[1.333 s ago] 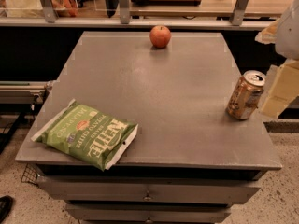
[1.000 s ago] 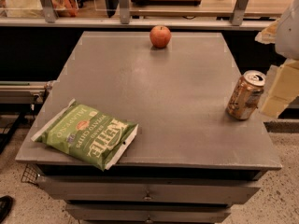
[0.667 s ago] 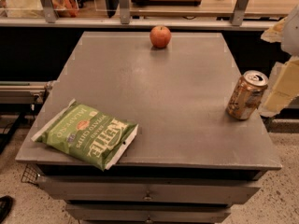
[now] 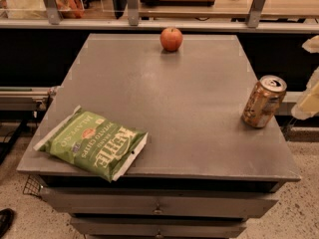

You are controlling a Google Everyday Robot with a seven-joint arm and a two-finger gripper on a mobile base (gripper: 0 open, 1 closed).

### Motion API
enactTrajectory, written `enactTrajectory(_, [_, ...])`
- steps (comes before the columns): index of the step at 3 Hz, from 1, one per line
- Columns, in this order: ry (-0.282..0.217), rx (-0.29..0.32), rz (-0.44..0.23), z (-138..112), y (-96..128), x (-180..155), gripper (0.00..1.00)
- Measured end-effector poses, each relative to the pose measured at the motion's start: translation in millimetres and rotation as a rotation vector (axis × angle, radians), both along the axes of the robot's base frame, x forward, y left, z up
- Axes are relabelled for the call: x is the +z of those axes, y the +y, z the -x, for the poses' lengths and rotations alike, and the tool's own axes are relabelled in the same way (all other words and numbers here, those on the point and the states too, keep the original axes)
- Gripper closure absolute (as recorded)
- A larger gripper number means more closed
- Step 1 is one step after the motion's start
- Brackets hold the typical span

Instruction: Knock orange can over

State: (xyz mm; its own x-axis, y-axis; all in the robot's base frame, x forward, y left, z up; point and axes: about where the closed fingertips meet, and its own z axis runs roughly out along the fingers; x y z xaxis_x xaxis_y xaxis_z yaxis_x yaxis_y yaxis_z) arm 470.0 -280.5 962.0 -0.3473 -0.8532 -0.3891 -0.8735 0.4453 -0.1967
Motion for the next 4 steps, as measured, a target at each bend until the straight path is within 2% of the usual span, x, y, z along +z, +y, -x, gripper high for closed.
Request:
enactTrajectory(1, [0.012,-0.042,-0.114,9.7,-9.8,-13.1,0.00])
enactTrajectory(3, [-0.018,-0.050,-0.368,12.2,15.6,-47.8,0.00])
enactTrajectory(4, [-0.045,-0.056,-0.507,3.3,39.9,-60.8,0.00])
